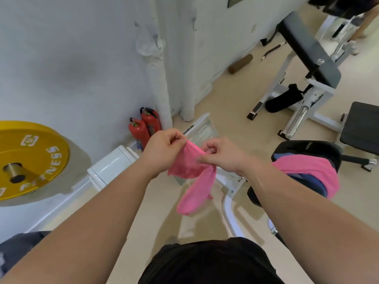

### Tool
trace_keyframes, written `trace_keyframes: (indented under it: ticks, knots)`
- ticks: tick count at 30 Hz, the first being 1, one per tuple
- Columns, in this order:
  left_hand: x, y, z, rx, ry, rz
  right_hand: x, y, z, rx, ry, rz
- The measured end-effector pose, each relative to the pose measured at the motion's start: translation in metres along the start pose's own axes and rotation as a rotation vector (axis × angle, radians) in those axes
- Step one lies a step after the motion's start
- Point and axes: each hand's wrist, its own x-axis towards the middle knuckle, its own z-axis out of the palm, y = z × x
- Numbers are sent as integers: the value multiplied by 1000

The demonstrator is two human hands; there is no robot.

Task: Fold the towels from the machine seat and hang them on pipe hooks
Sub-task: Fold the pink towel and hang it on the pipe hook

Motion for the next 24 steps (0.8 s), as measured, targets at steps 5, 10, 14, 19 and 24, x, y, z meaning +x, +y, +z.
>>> trace_keyframes:
  ticks: [5,10,14,19,24]
  knots:
    - [20,-29,-28,25,172,-144,14,26,-9,-47,-77,56]
    - [22,-72,-63,92,406,-393,38,52,-37,-226,-134,83]
    - [11,-95,-84,147,614,-554,53,67,-66,-539,-94,54]
    - [-4,-106,-75,142,686,-834,69,59,-85,-600,45,21]
    - [13,-35,-12,-197,384,-567,83,12,-66,-497,-86,-139]
